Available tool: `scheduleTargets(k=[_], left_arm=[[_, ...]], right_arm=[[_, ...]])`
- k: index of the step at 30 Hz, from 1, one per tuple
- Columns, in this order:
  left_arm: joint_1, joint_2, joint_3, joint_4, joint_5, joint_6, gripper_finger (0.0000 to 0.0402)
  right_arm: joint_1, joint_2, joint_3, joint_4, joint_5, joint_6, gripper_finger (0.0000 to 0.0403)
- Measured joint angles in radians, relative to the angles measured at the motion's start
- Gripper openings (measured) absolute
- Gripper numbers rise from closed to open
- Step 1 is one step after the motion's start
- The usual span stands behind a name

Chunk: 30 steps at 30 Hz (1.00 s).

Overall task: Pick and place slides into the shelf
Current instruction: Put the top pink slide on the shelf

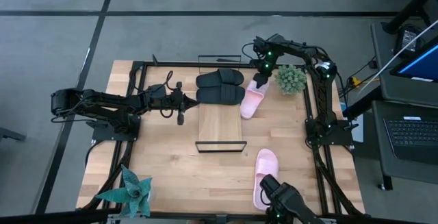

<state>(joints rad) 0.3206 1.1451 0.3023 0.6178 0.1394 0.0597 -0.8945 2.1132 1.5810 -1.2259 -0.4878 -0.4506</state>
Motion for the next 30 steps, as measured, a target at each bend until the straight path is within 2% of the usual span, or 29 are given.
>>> scheduleTargets(k=[5,14,21,27,30], left_arm=[[0.000,0.000,0.000,0.000,0.000,0.000,0.0000],[0.000,0.000,0.000,0.000,0.000,0.000,0.0000],[0.000,0.000,0.000,0.000,0.000,0.000,0.0000],[0.000,0.000,0.000,0.000,0.000,0.000,0.0000],[0.000,0.000,0.000,0.000,0.000,0.000,0.0000]], right_arm=[[-0.013,0.001,0.000,-0.036,-0.077,-0.001,0.0218],[-0.013,0.001,0.000,-0.074,-0.085,-0.055,0.0191],[-0.013,0.001,0.000,-0.083,-0.085,-0.066,0.0119],[-0.014,0.001,0.000,-0.147,-0.085,-0.138,0.0027],[-0.018,0.001,0.000,-0.155,-0.085,-0.132,0.0013]])
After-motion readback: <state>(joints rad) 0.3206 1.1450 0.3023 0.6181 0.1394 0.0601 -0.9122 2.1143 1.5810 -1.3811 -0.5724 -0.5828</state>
